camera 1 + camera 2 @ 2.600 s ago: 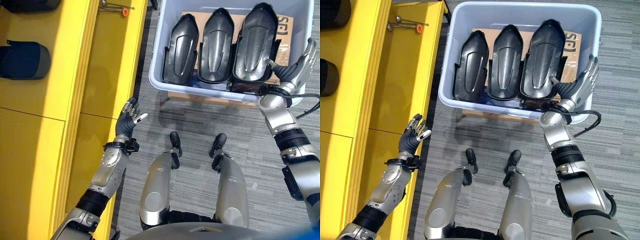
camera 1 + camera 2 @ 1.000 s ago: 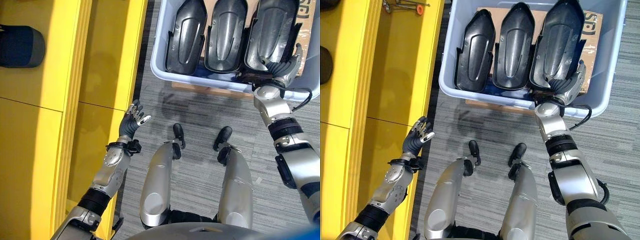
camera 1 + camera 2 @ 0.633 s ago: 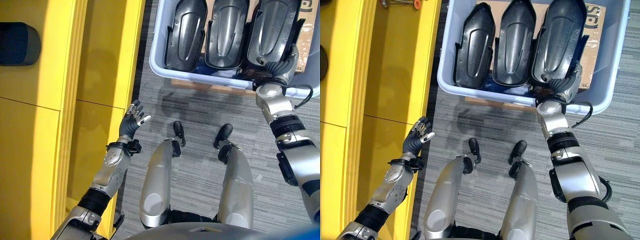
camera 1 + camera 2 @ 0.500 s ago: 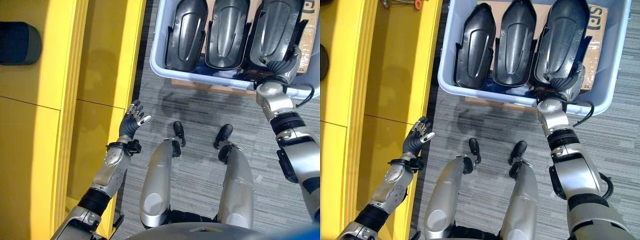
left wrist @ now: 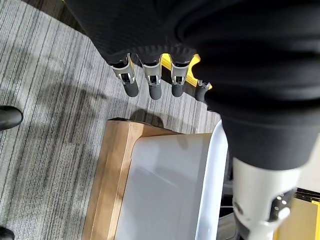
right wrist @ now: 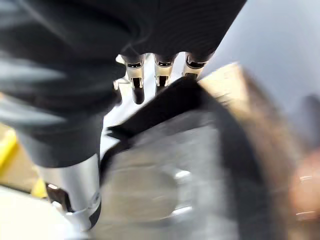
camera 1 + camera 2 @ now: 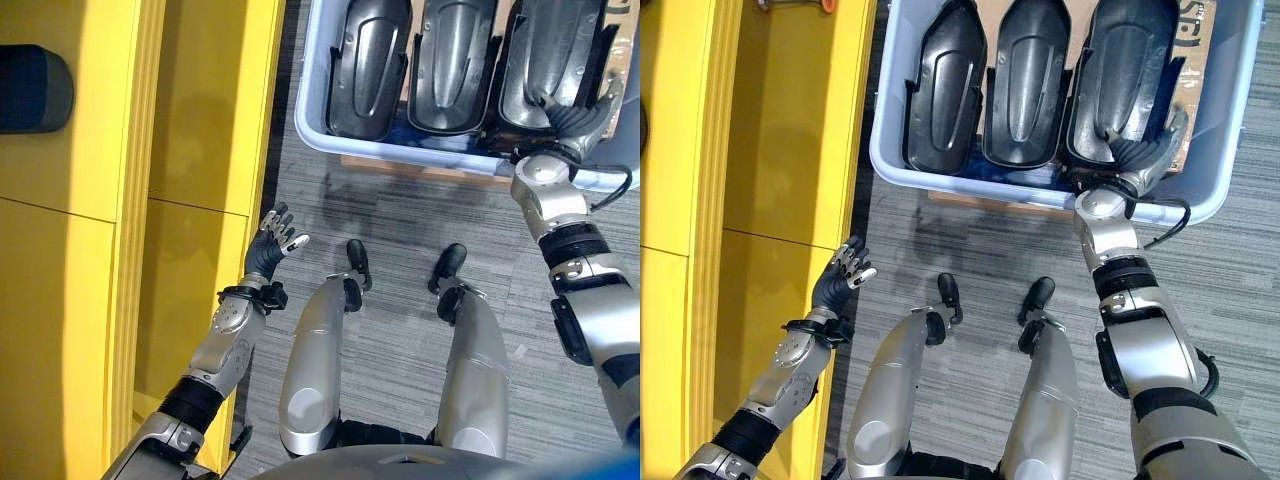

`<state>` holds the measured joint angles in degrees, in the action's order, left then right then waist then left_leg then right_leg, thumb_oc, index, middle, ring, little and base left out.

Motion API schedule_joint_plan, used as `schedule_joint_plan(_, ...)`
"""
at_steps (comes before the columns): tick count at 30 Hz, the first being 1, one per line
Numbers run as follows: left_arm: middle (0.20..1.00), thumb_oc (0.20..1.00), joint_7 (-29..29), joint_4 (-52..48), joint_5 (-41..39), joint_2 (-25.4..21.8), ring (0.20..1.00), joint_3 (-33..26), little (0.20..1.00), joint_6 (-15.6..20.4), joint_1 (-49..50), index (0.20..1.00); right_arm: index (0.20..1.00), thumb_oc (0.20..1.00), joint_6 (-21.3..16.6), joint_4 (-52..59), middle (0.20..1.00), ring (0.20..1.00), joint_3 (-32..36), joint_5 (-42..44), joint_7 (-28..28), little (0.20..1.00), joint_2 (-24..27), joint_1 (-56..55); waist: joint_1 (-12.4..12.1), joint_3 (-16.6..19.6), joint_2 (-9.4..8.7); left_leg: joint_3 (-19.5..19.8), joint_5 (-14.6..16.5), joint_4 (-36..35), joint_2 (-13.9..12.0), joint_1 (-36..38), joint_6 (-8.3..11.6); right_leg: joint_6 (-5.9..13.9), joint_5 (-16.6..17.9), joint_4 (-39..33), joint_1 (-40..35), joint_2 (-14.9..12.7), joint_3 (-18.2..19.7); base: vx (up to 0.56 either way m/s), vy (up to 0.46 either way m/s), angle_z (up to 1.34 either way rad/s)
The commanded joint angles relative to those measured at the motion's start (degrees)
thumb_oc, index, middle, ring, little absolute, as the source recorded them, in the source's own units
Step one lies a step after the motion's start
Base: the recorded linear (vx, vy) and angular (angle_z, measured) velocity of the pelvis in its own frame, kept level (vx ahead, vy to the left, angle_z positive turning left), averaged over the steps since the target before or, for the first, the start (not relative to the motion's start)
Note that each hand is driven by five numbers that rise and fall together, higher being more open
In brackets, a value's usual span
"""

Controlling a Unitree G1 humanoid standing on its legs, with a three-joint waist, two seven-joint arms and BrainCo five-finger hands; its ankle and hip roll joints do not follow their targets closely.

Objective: Move parts from the plastic box to the shelf.

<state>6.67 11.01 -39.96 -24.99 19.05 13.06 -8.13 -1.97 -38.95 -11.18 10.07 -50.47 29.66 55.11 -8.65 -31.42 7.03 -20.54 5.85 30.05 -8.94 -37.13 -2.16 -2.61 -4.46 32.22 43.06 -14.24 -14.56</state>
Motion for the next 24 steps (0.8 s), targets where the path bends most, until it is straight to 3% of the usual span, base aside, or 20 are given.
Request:
schedule_joint_plan(1,1.0,1.0,0.3,-3.4,0.0,1.9,1.0,0.7,1.0,2.2,2.1,1.0,1.0,1.0,-5.3,3.2,1.0,1.0,-0.2,-4.7,-1.0,1.0,2.2,-0.7,0.4,1.6,3.63,6.5,-3.8,-5.8,-0.2,-0.2,4.39,4.89,-5.0,7.7,-1.9,-2.0,0.4,0.0,0.0,0.0)
schedule_joint_plan(11,1.0,1.0,-1.1,-2.1,-1.5,3.2,1.0,0.8,1.0,2.8,2.3,1.0,1.0,1.0,-9.2,9.7,1.0,1.0,3.8,2.9,-3.5,1.0,-1.3,-5.3,1.9,1.6,3.7,5.8,-3.9,-6.8,-0.2,0.9,4.63,4.92,-4.8,6.8,-2.0,-1.3,1.6,0.0,0.006,-0.04)
schedule_joint_plan(19,1.0,1.0,-1.1,-0.7,-0.8,3.6,1.0,1.9,1.0,2.9,1.3,1.0,1.0,1.0,-13.1,4.4,1.0,1.0,7.0,15.0,-1.9,1.0,-3.7,-5.5,2.1,1.6,3.89,5.5,-3.9,-6.7,-0.3,0.7,4.73,4.58,-5.1,7.4,-1.7,-1.0,1.7,0.0,-0.016,-0.03)
schedule_joint_plan(24,1.0,1.0,-0.8,-0.9,-0.6,3.4,1.0,2.3,1.0,2.1,0.8,1.0,1.0,1.0,-11.3,2.8,1.0,1.0,6.8,15.5,0.7,1.0,-3.0,-3.8,2.0,1.6,4.04,5.6,-4.0,-6.5,-0.3,0.5,4.81,4.45,-5.3,7.7,-1.4,-1.1,1.6,0.0,-0.016,0.0)
